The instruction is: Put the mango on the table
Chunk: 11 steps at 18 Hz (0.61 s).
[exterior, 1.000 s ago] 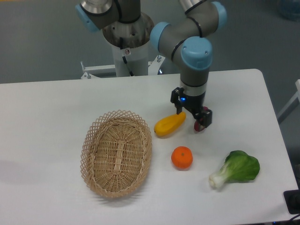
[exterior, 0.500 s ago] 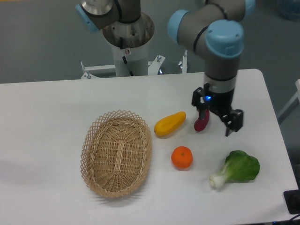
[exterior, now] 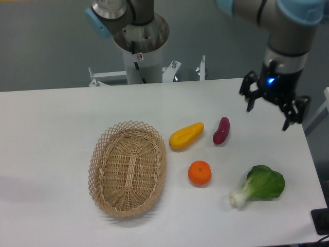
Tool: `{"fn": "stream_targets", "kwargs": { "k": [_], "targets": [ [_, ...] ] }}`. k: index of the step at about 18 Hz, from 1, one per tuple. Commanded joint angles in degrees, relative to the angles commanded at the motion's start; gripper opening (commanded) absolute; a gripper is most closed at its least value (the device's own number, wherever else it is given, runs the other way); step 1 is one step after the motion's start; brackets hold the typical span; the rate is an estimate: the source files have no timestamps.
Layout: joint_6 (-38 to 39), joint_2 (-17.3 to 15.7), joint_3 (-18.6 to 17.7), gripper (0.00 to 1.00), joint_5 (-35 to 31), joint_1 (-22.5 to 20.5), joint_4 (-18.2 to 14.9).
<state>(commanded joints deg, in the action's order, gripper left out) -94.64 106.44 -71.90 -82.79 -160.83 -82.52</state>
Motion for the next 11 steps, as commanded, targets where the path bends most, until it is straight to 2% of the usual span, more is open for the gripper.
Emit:
{"fn": "stream_targets", "kwargs": {
  "k": [2,4,11],
  "targets": [
    [-3.87,-0.35,0.26,1.0,0.0,-1.58,-0.36],
    [-4.68,-0.44,0.35,1.0,-0.26,-1.68,-1.41],
    [-7.49,-0.53,0.62,1.0,-0.44,-2.38,-1.41]
  ]
}}
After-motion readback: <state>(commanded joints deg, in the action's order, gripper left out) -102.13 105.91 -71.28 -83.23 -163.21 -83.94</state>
